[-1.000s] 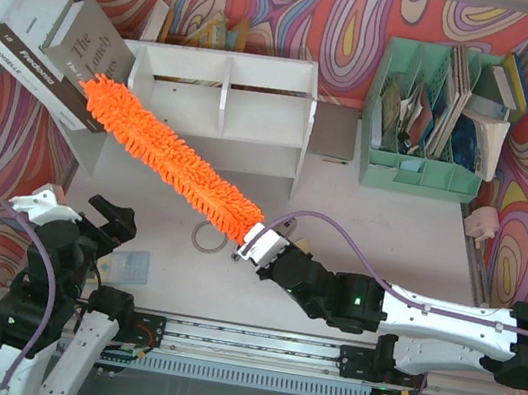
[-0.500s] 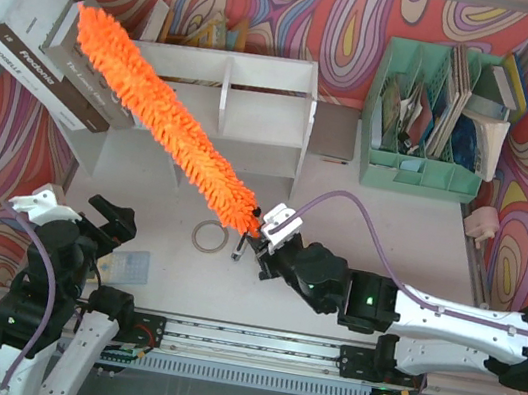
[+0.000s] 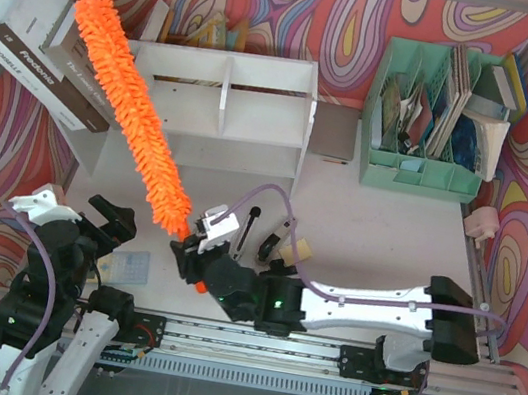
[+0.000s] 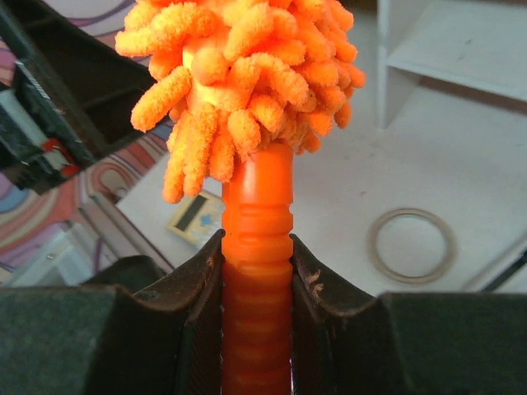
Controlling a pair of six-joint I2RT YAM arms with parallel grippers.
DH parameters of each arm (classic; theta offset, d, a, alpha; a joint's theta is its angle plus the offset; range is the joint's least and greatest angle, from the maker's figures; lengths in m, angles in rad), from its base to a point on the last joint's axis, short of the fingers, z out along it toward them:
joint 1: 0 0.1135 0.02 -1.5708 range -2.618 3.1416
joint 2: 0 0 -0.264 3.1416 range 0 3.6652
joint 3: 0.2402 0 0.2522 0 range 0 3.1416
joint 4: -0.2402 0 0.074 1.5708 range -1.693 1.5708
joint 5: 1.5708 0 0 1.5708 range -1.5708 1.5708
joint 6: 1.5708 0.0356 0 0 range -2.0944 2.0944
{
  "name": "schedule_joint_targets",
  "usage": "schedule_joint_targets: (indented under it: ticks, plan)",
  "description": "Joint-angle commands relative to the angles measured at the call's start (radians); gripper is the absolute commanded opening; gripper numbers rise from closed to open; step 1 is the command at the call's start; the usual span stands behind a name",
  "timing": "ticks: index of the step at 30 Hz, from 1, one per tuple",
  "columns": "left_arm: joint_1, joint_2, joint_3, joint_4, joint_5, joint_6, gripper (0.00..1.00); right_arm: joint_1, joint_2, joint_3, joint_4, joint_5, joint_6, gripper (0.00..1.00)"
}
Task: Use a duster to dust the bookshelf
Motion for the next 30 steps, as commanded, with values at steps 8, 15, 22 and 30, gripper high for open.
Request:
schedule_joint_targets:
  ticks: [8, 15, 22, 30]
  plan:
    - [0.006, 0.003, 0.001, 0.008, -0.005, 0.007, 0.98, 0.04, 0.187, 0.194, 0.028, 0.103, 0.249, 0.0]
    - [0.008, -0.005, 0.002, 0.006, -0.014, 0.006, 0.98, 0.04, 0.245, 0.221, -0.027, 0.093, 0.274, 0.0]
    - [0.016, -0.057, 0.003, -0.015, -0.099, -0.021, 0.98, 0.047, 0.28, 0.245, -0.002, 0.056, 0.207, 0.0]
    - [0.017, -0.1, -0.001, -0.038, -0.188, -0.059, 0.98, 0.078, 0.288, 0.264, 0.059, 0.052, 0.119, 0.0]
